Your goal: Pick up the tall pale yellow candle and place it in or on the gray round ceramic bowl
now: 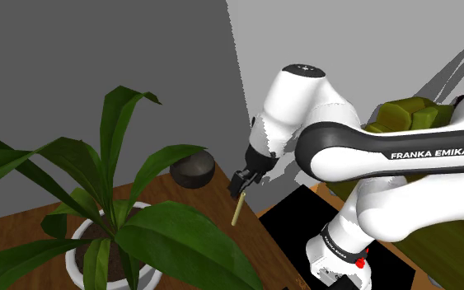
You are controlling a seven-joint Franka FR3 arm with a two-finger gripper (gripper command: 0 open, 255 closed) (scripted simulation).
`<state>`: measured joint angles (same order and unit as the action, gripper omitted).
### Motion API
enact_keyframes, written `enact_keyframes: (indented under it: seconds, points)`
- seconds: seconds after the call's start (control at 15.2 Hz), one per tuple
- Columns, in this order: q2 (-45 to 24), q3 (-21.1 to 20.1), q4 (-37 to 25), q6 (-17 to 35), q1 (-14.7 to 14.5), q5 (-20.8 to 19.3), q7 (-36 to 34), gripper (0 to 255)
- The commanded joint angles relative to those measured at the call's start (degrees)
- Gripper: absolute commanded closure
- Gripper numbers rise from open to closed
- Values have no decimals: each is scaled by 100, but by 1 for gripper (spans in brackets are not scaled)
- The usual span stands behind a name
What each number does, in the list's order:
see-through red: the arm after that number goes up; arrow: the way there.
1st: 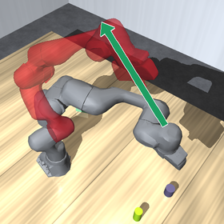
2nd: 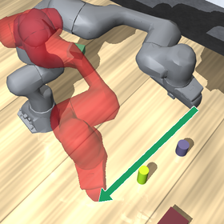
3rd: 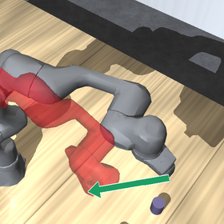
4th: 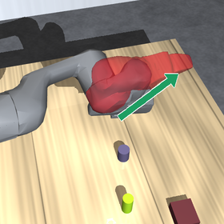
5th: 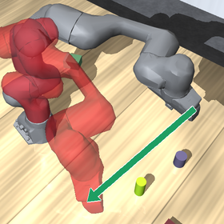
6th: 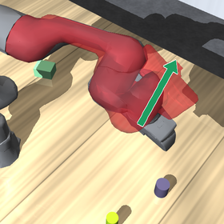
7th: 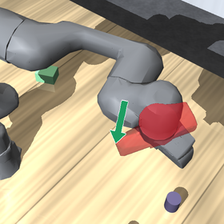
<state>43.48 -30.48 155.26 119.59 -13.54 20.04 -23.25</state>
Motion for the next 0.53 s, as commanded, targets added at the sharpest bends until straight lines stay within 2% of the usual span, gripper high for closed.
enact_keyframes:
  seconds: [0.0, 0.26, 0.46]
  points:
    - [-81, -64, 105, 194, -1, 42, -4, 0]
    - [-266, -178, 273, 545, 13, 104, -2, 0]
    - [-266, -178, 273, 545, 13, 104, -2, 0]
